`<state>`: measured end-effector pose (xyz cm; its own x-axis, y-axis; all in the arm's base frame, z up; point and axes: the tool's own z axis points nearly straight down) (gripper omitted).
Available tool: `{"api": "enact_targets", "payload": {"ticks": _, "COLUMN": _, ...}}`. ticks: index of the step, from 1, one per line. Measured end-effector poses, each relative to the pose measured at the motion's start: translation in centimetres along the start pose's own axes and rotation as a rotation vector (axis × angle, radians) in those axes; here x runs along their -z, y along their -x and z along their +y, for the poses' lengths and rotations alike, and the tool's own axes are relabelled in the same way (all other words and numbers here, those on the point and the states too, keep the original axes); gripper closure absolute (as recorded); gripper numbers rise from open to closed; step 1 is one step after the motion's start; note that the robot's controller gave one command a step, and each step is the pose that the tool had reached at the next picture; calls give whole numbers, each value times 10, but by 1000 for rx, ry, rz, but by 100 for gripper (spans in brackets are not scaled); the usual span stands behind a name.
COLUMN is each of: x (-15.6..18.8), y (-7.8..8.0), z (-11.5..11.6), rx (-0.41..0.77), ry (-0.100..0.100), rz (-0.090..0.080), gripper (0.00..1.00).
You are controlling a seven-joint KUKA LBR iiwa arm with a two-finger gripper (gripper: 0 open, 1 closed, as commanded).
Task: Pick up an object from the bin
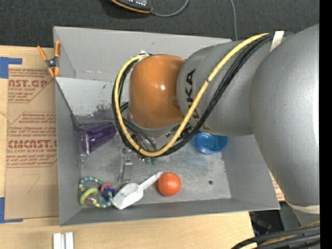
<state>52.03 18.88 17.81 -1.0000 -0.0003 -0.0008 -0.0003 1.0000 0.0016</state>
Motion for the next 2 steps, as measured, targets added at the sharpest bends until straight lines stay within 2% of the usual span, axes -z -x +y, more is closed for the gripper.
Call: {"api": "enact_targets", "payload": {"ticks": 2, "x": -1, "y": 1, "z": 0, "rx": 2, "ry": 1, "rz": -2, "gripper": 0}}
